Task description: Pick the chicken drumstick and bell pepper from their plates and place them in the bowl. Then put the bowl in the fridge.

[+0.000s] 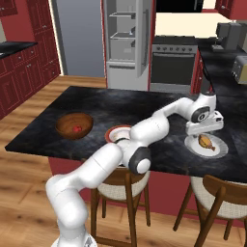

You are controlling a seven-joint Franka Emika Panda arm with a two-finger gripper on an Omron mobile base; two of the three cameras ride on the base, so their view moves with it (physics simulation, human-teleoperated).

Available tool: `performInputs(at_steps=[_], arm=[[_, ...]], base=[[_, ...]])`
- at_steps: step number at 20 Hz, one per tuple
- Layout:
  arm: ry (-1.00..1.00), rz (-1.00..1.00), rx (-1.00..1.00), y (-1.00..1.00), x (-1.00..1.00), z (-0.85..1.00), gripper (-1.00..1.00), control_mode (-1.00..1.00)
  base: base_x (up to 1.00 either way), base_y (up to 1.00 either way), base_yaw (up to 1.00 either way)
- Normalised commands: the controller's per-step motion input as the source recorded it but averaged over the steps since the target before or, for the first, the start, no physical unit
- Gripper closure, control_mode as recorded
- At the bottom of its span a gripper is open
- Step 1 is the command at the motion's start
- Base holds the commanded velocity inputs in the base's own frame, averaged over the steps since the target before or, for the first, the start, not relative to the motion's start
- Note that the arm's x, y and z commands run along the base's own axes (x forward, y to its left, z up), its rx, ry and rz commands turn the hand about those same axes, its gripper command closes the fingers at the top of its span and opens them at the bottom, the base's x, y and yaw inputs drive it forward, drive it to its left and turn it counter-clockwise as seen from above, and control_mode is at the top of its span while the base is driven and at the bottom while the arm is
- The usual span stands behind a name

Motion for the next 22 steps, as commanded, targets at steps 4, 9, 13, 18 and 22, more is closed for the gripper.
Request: performInputs(at_steps=[4,9,13,18,22], arm=[[0.00,0.11,0.00,-0.02,0.26,-0.37,-1.00,-1.00],[0.05,0.08,0.00,-0.17,0.42,-0.24,-1.00,-1.00],[0.14,0.05,0.00,-0.34,0.46,-0.06,-1.00,-1.00],[0.19,0.05,0.00,-0.35,0.41,0.00,-1.00,-1.00],[0.22,0.05,0.00,-0.35,0.32,-0.03,1.00,-1.00]], base=[[0.00,0.00,0.00],[0.00,0.00,0.00],[0.00,0.00,0.00],[0.00,0.00,0.00],[0.00,0.00,0.00]])
